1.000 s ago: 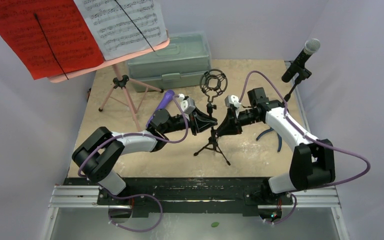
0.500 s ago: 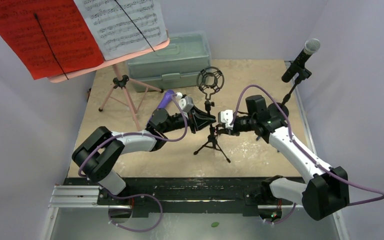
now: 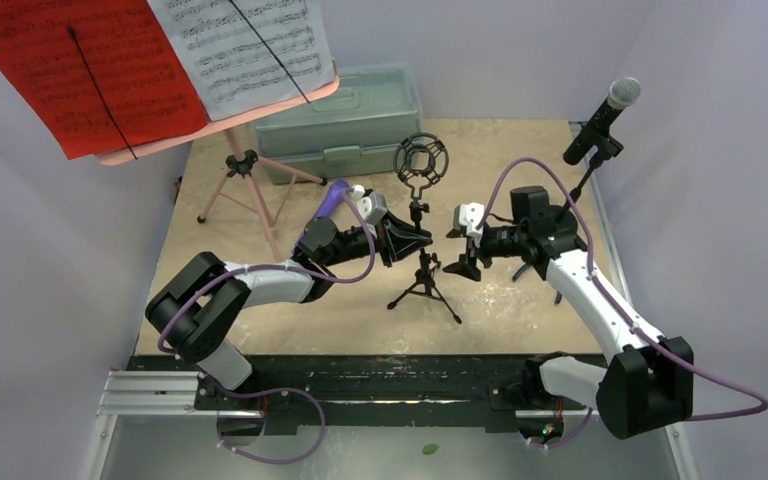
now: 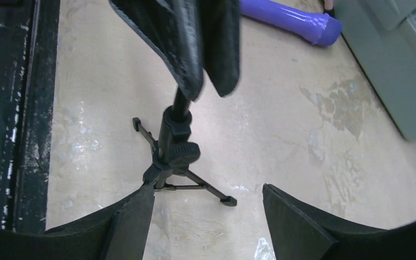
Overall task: Pack up the instrument practice props
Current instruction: Unscrew the knob on the microphone stand.
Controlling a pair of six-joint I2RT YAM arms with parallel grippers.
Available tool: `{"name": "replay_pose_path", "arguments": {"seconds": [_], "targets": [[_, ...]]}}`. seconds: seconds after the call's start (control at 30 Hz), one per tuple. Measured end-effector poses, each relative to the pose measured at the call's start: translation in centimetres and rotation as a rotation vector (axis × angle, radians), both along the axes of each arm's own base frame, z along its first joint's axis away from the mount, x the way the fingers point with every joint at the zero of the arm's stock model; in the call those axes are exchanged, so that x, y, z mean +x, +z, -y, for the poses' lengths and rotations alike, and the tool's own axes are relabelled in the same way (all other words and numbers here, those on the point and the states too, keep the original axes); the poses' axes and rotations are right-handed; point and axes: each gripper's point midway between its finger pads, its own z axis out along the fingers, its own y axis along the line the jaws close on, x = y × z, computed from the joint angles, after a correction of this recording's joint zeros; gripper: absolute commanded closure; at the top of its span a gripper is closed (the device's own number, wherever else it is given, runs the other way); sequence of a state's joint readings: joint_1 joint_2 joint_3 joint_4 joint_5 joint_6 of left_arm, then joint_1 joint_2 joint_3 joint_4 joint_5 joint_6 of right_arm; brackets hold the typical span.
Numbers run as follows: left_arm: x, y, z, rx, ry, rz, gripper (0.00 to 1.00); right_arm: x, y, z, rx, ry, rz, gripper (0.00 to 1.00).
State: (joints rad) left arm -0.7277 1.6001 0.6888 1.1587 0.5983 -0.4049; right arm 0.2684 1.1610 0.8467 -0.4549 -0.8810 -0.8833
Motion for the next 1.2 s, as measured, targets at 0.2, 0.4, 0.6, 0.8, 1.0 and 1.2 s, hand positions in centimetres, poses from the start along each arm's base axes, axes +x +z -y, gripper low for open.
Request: {"name": "replay_pose_path", "arguments": {"seconds": [0.2,0.4,0.6,0.8,1.0,1.2], "targets": [[0.0,0.0,0.0,0.0,0.0,0.0,1.0,-0.2,0.4,0.8,0.092,-0.04,-0.215,0.21],[0.0,0.0,0.0,0.0,-0.001,-0.001,1.0,-1.7,-0.7,-0.6,0.192,-0.034,-0.529,0.26],[0.0,0.0,0.0,0.0,0.0,0.0,1.0,-2.4,-1.1,-1.3,0.241,-0.039,-0.711,0.34],[0.0,0.0,0.0,0.0,0.0,0.0,1.0,-2.4,0.0,-1.8,0.296,-0.024,-0.766,0.41],[0.0,0.0,0.0,0.0,0.0,0.0,1.0,-2.1,-0.1,-2.2,0.326,-0.015,-0.833,0.5],[0.0,0.0,0.0,0.0,0.0,-0.001,1.0,-1.8,-0.2,-2.3,0.334,-0.018,-0.851,0.54]]}}
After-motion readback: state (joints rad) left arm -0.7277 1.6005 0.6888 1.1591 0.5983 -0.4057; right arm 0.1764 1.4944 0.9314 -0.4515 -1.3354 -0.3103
